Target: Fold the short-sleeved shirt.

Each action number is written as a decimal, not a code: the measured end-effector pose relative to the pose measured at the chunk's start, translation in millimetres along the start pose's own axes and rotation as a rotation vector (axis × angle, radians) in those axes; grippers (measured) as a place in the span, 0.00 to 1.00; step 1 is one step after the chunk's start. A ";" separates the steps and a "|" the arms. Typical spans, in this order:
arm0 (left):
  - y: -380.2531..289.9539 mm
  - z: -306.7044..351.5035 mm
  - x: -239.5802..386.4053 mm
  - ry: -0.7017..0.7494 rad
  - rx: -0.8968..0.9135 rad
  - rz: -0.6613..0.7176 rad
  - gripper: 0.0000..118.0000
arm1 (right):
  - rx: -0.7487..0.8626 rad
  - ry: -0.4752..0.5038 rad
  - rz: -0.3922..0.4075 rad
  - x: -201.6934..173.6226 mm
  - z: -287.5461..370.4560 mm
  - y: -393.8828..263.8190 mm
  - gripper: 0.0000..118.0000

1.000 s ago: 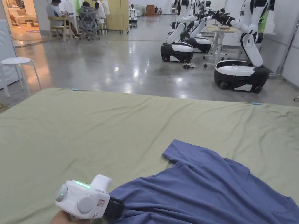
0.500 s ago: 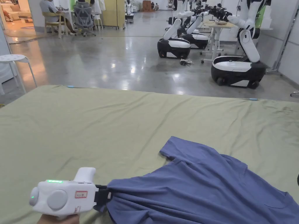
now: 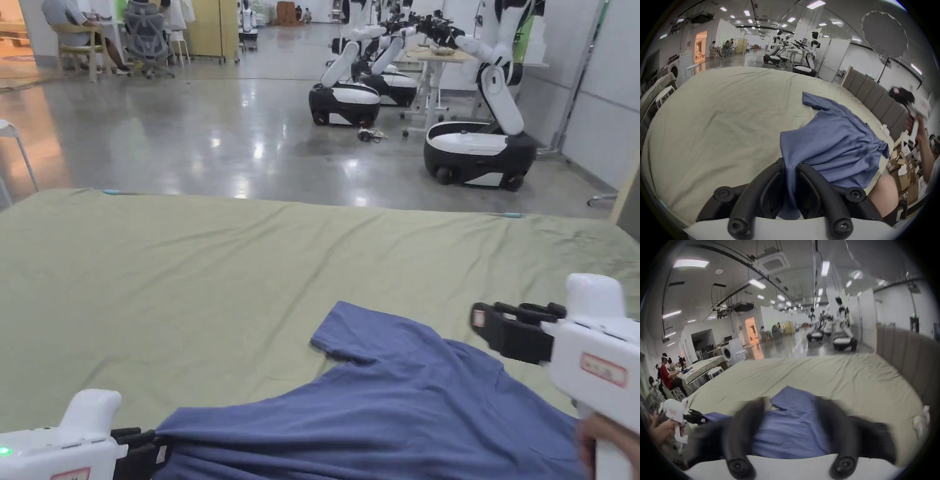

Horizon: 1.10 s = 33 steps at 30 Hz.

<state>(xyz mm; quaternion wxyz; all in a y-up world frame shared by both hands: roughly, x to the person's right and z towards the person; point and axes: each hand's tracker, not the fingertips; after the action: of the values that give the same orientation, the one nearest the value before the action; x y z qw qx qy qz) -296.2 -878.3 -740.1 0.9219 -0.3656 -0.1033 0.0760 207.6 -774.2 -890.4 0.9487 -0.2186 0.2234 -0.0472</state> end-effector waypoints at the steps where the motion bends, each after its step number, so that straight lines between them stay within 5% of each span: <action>1: -1.3 -0.5 1.5 0.002 -0.001 -0.002 0.06 | -0.092 0.020 0.005 6.8 -34.5 2.1 1.00; 2: -2.9 -2.5 -2.1 0.003 -0.006 -0.003 0.06 | -0.179 0.082 0.033 11.3 -59.0 0.0 0.97; 6: -1.9 -3.6 -6.5 -0.018 -0.009 0.020 0.06 | -0.345 0.048 0.137 26.3 -171.8 2.5 0.99; 9: 0.9 -10.4 -9.3 -0.013 -0.004 0.023 0.06 | -0.509 0.082 0.142 42.4 -237.5 -12.0 0.99; 14: 4.0 -13.6 -9.0 -0.017 -0.003 0.016 0.06 | -0.504 -0.100 0.223 35.4 -279.2 -15.3 0.99; 19: 3.8 -15.5 -8.4 -0.013 -0.008 0.020 0.06 | -0.719 -0.061 0.121 89.3 -355.7 -43.8 0.94; 20: 3.5 -15.9 -8.5 -0.014 -0.006 0.022 0.06 | -0.628 -0.107 0.166 74.5 -337.2 -48.2 0.91; 23: 1.5 -19.6 -9.4 -0.012 -0.009 0.028 0.06 | -0.608 -0.132 0.137 70.4 -329.6 -37.6 0.83; 24: 0.6 -22.0 -10.4 -0.009 -0.012 0.032 0.06 | -0.577 -0.136 0.157 62.3 -318.4 -30.5 0.75; 26: -2.6 -26.7 -12.0 -0.002 -0.020 0.046 0.06 | -0.521 -0.141 0.203 55.3 -308.9 -26.2 0.17; 27: -4.2 -28.0 -11.2 0.001 -0.021 0.044 0.06 | -0.523 -0.160 0.184 53.1 -305.6 -26.0 0.04; 33: 0.9 -8.3 -0.1 0.009 0.062 0.112 0.06 | -0.312 -0.091 -0.013 53.7 -230.4 9.6 0.04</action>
<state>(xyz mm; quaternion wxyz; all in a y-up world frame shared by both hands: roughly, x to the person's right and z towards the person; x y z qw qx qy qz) -294.3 -883.1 -746.7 0.9276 -0.3422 -0.0764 0.1288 153.1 -866.3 -1101.6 0.9120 -0.3667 0.1835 -0.0083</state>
